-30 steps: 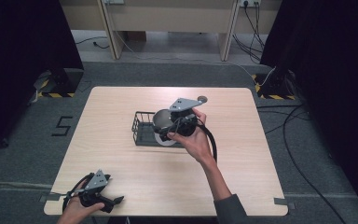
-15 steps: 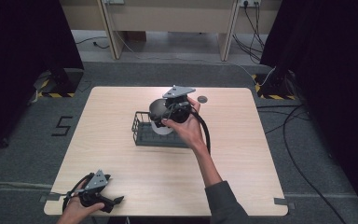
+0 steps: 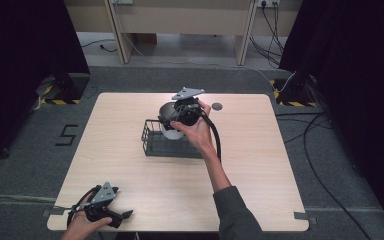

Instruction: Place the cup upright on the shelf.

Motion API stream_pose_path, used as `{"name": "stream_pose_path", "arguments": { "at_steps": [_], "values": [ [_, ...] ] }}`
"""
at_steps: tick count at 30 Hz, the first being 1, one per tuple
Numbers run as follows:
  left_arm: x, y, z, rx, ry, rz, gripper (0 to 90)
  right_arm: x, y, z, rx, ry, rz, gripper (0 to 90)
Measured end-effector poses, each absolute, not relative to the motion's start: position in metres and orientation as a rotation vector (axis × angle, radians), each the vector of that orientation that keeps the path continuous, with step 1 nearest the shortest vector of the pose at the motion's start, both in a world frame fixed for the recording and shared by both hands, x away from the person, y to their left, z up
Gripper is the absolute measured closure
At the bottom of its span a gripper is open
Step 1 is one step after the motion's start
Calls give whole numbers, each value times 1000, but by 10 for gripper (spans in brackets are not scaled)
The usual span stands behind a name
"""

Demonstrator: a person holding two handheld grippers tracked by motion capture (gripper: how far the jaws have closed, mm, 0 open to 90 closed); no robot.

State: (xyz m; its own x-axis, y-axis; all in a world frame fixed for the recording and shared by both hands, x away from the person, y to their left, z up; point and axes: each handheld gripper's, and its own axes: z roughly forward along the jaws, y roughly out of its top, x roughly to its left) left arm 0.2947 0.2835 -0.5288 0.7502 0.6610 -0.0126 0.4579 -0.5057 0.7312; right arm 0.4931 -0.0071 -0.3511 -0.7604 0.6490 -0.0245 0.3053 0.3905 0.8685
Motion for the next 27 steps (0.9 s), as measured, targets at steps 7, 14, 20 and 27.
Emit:
{"name": "stream_pose_path", "arguments": {
  "at_steps": [7, 14, 20, 27],
  "values": [
    [295, 283, -529, 2194, 835, 346, 0, 500, -5, -356, 842, 2289, 1301, 64],
    [295, 283, -529, 2194, 834, 346, 0, 504, 0, -362, 857, 2299, 1291, 64],
    [295, 283, -529, 2194, 833, 346, 0, 507, 4, -369, 847, 2314, 1277, 63],
    [295, 283, -529, 2194, 833, 345, 0, 508, 4, -375, 824, 2343, 1261, 63]
  ]
}}
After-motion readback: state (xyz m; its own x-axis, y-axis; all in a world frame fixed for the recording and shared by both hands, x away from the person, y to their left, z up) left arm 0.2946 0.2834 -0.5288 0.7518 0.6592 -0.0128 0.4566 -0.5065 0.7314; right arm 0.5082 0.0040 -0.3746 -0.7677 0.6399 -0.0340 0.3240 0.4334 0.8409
